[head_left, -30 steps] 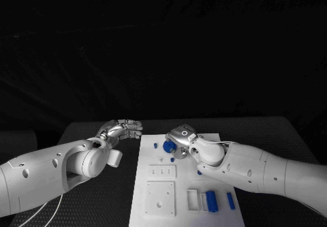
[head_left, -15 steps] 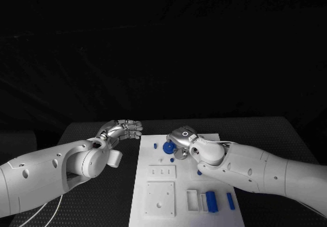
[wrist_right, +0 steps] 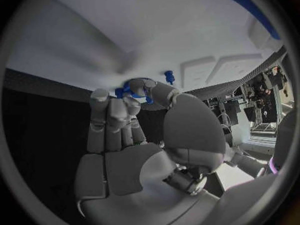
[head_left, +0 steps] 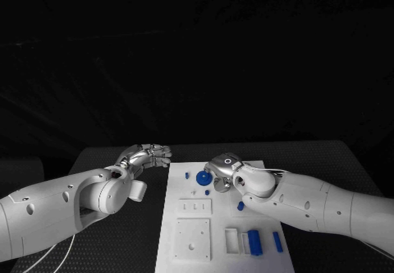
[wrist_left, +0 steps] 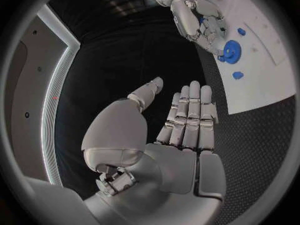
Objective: Assemble the parts on the task board
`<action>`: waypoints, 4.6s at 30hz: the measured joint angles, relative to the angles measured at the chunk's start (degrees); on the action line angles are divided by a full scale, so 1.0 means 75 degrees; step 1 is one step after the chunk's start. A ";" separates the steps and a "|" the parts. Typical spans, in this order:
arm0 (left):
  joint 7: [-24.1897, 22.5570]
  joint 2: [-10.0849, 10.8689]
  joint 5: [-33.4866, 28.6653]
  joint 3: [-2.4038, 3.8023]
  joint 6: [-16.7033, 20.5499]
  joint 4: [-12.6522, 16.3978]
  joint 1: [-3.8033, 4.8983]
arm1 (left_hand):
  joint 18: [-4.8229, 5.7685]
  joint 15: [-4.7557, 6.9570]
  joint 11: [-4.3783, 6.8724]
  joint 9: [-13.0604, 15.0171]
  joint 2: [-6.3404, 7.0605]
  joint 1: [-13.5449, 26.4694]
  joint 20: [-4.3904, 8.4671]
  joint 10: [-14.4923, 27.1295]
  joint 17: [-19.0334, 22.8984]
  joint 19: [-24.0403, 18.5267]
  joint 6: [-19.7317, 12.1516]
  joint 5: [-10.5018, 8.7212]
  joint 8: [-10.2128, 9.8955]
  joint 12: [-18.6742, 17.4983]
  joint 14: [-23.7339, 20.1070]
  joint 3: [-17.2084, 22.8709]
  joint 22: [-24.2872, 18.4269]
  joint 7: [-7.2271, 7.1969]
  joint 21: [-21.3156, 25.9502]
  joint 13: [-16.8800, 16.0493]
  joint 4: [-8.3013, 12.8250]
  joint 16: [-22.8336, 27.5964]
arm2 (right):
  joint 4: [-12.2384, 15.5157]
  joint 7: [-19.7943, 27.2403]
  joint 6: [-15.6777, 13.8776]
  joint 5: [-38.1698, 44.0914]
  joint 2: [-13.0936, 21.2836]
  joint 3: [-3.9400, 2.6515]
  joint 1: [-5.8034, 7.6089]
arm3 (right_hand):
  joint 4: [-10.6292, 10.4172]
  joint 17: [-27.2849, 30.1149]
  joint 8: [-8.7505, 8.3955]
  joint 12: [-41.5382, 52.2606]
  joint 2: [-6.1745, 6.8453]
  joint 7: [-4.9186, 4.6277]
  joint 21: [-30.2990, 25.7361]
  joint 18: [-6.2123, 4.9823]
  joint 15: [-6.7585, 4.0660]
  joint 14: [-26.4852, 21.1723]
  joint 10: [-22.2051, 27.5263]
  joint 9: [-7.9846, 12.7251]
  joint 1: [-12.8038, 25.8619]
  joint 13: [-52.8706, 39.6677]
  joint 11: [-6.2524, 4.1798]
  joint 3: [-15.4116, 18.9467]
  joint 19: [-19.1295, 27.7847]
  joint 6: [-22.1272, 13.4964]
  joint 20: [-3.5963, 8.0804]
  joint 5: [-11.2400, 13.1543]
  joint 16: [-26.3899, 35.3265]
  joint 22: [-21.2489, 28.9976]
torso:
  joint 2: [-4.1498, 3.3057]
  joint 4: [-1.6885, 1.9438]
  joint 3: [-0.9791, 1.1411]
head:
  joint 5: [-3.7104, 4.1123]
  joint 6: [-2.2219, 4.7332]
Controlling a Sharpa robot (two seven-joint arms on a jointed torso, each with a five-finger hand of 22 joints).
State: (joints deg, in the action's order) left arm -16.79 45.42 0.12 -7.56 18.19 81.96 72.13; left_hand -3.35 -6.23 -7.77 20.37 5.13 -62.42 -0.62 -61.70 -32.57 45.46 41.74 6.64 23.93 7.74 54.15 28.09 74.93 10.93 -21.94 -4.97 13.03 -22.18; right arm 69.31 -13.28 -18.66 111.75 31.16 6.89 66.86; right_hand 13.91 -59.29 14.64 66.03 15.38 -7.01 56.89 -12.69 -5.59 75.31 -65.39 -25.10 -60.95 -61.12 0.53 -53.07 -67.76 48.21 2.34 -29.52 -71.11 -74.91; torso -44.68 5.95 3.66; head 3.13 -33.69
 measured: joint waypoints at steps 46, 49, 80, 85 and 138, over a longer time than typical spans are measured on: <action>-0.0020 -0.0021 0.0155 -0.0001 -0.0104 -0.0301 -0.0004 | 0.0075 0.0000 0.0000 -0.0006 0.0000 0.0000 0.0028 0.0000 -0.0014 -0.0028 0.0000 -0.0001 0.0000 0.0000 0.0000 0.0000 0.0002 0.0000 0.0000 0.0004 0.0000 0.0030 | -0.0685 0.2822 0.0140 -0.4783 0.2257 -0.0609 0.0145 | -0.0089 -0.0149 0.0177 0.0091 0.0071 -0.0090 -0.0074 0.0043 0.0167 -0.0178 0.0381 0.0030 0.0273 -0.0037 0.0166 0.2401 0.0237 0.0090 -0.0009 0.3012 0.0096 0.0000 | 0.0072 -0.0152 0.0134 | 0.0316 0.0094; -0.0020 -0.0021 0.0161 -0.0001 -0.0112 -0.0314 -0.0005 | 0.0023 0.0000 0.0000 -0.0005 0.0000 0.0000 0.0028 0.0000 -0.0015 -0.0028 0.0000 -0.0001 0.0000 0.0000 0.0000 0.0000 0.0002 0.0000 0.0000 0.0004 0.0000 0.0030 | -0.0789 0.2860 0.0204 -0.4820 0.2262 -0.0612 0.0077 | -0.0041 -0.0153 0.0177 0.0091 0.0007 -0.0116 -0.0104 0.0044 0.0170 -0.0227 0.0422 0.0030 0.0209 -0.0036 0.0151 0.2449 0.0238 0.0065 -0.0010 0.2794 0.0126 0.0000 | 0.0072 -0.0152 0.0130 | 0.0333 0.0086; -0.0023 -0.0003 0.0203 -0.0003 -0.0136 -0.0330 -0.0005 | -0.0016 0.0000 0.0000 -0.0005 0.0000 0.0000 0.0000 0.0000 -0.0027 -0.0055 0.0000 -0.0001 0.0000 0.0000 0.0000 0.0019 -0.0002 0.0000 -0.0031 0.0003 0.0019 0.0029 | -0.1072 0.3083 0.0350 -0.4922 0.1955 -0.0631 -0.0316 | -0.0366 -0.0189 0.0237 0.0129 -0.0333 -0.0040 -0.0133 0.0044 0.0163 -0.0276 0.0530 0.0038 -0.0070 0.0006 0.0178 0.2057 0.0332 0.0140 -0.0051 0.3511 0.0124 0.0000 | 0.0067 -0.0135 0.0086 | 0.0359 0.0009; -0.0022 0.0003 0.0205 -0.0003 -0.0137 -0.0328 -0.0005 | -0.0007 0.0000 0.0000 -0.0004 0.0000 0.0000 0.0000 0.0000 -0.0029 -0.0055 0.0000 -0.0001 0.0000 0.0000 0.0000 0.0019 -0.0003 0.0000 -0.0031 0.0003 0.0019 0.0029 | -0.1086 0.3094 0.0323 -0.4923 0.1929 -0.0633 -0.0329 | -0.0553 -0.0199 0.0320 0.0129 -0.0413 0.0026 -0.0133 0.0044 0.0163 -0.0275 0.0529 0.0032 -0.0150 0.0018 0.0178 0.1786 0.0331 0.0206 -0.0052 0.3521 0.0124 0.0000 | 0.0067 -0.0135 0.0086 | 0.0359 0.0001; 0.0660 -0.0089 0.0782 0.0002 -0.0512 -0.0395 0.0004 | -0.0039 0.0111 0.0141 0.0077 0.0004 0.0508 0.0124 -0.0635 -0.0300 0.0074 0.0331 -0.0275 0.0149 0.0253 0.0414 -0.0119 0.0000 -0.0110 -0.0260 -0.0158 -0.0288 -0.0168 | 0.0037 0.2233 0.0053 -0.4310 0.1902 -0.0640 0.0082 | -0.0016 -0.0261 0.0865 0.0218 -0.1109 0.0505 0.0014 -0.0141 -0.0239 -0.0172 0.0345 -0.0259 -0.0019 0.0054 -0.0282 0.1579 0.0230 0.1169 0.0018 0.3529 0.0116 -0.0005 | 0.0101 -0.0177 0.0068 | 0.0339 0.0033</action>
State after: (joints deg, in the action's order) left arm -11.84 44.75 5.99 -7.54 14.35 79.00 72.15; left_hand -3.64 -5.40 -6.71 20.95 5.16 -58.61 0.31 -66.46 -34.82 46.01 44.22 4.58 25.04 9.63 57.26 27.20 74.93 10.10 -23.90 -6.16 10.87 -23.44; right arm 69.58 3.46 -18.27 79.42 45.42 2.09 67.47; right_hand 13.79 -61.24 21.13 67.66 7.06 -3.23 57.00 -13.74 -7.38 74.01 -62.80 -27.04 -61.09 -60.71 -1.59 -41.22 -66.04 56.97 2.47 -3.05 -70.24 -74.95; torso -43.92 4.62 4.17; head 5.67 -33.44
